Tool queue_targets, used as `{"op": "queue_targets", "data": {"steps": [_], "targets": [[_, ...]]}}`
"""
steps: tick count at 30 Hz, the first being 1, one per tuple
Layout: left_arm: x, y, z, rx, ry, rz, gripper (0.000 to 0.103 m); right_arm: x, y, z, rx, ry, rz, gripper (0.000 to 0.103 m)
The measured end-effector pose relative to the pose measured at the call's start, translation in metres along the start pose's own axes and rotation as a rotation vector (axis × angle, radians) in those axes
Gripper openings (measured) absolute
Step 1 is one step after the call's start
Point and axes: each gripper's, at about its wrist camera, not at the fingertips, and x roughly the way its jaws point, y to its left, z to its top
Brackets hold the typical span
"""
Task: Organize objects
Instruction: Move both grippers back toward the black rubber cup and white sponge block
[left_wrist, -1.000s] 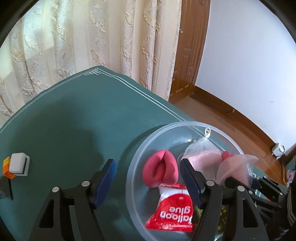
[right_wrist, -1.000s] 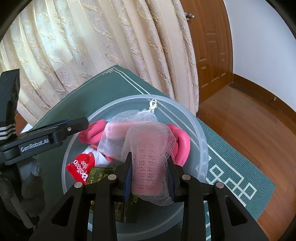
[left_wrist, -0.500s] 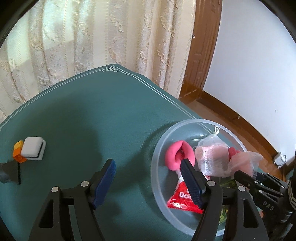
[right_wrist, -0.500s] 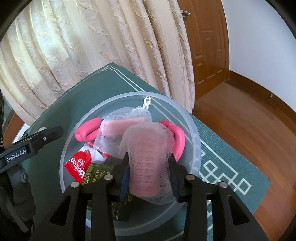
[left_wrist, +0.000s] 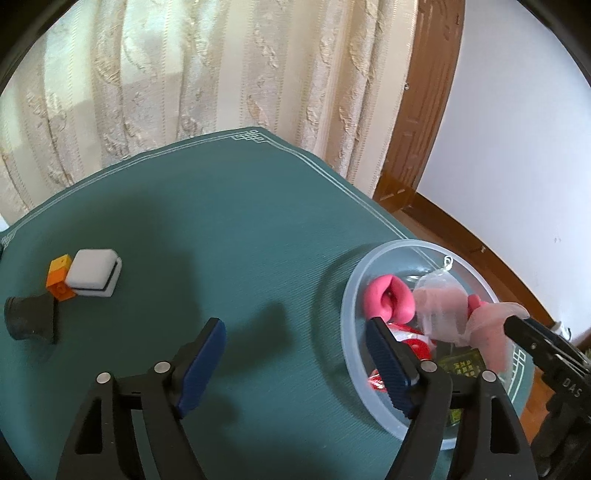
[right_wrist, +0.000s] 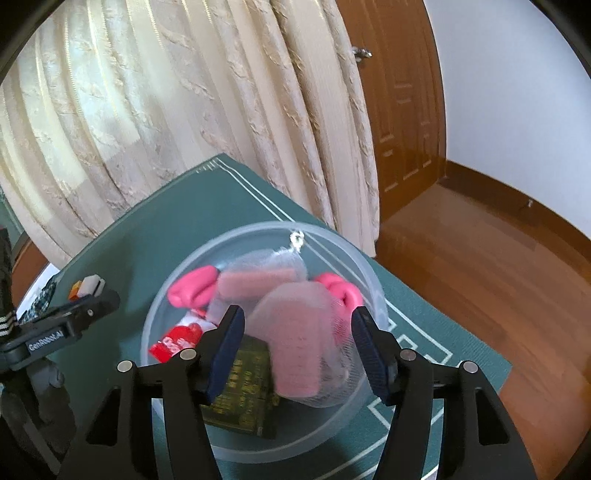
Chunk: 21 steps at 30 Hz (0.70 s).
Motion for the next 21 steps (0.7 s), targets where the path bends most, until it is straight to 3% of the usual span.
{"op": "queue_targets", "data": {"steps": [9,21], "targets": [[-0.01,0.033,-0.01,-0.062,-0.007,0.049,0.089,-0.004,0.041,0.006,-0.054,-0.045,0.041,0.062],[-0.022,0.094,-0.026,-0.181,-0.005,0.14,0.093,0.006,0.108,-0.004,-0.14,-0.015,0.166,0.062]]}}
